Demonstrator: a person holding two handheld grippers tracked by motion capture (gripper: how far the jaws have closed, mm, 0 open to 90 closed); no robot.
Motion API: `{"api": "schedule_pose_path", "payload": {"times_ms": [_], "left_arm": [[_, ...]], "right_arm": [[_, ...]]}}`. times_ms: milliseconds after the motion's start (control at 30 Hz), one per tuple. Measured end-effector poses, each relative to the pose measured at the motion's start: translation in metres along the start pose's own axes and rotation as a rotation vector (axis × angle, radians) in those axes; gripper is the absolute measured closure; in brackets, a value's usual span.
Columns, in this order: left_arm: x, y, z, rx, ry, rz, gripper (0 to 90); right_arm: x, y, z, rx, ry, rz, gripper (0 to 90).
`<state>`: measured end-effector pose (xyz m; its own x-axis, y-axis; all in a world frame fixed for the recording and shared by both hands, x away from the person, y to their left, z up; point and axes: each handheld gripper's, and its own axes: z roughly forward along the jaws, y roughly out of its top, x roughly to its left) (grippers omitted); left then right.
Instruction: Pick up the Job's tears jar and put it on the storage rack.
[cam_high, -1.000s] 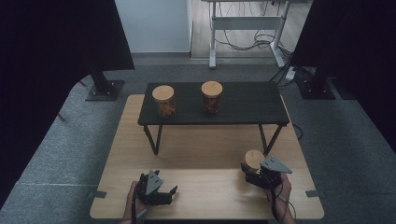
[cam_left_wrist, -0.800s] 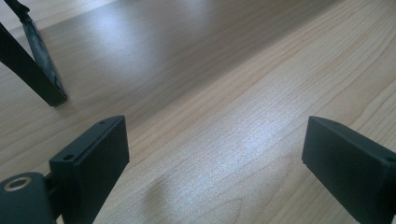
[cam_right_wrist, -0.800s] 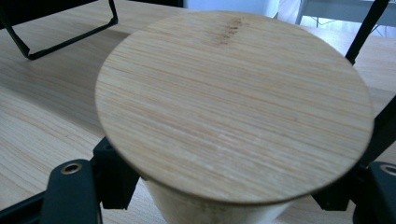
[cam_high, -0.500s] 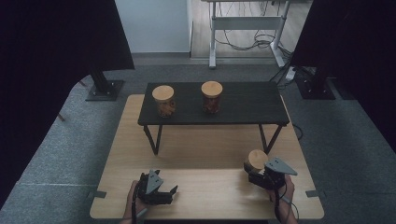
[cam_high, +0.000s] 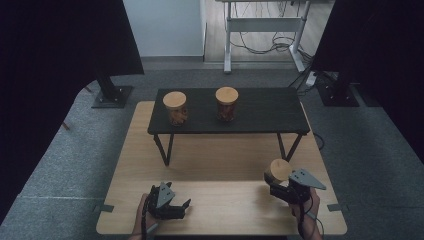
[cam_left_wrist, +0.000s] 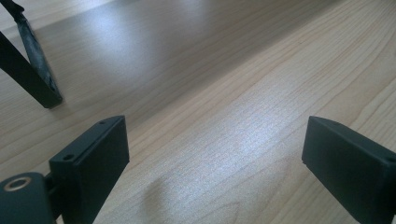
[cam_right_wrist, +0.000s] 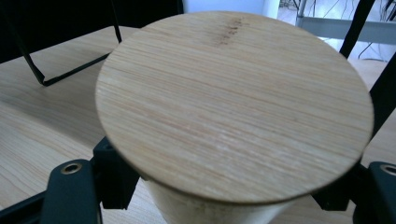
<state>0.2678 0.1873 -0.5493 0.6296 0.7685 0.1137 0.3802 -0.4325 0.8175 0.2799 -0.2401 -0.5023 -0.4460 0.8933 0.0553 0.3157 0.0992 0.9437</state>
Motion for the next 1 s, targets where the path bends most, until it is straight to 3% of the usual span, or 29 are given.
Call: {"api": "schedule_pose_path", "payload": {"times_ms": [433,1000], "left_arm": [[0.002,0.000,0.000,0.000,0.009,-0.007,7.2],[0.002,0.000,0.000,0.001,0.011,-0.013,7.2]], "right_arm": [[0.002,0.012,-0.007,-0.006,0.019,-0.028,24.8],[0.008,0.043,-0.014,-0.041,0.039,-0.065,24.8]]}}
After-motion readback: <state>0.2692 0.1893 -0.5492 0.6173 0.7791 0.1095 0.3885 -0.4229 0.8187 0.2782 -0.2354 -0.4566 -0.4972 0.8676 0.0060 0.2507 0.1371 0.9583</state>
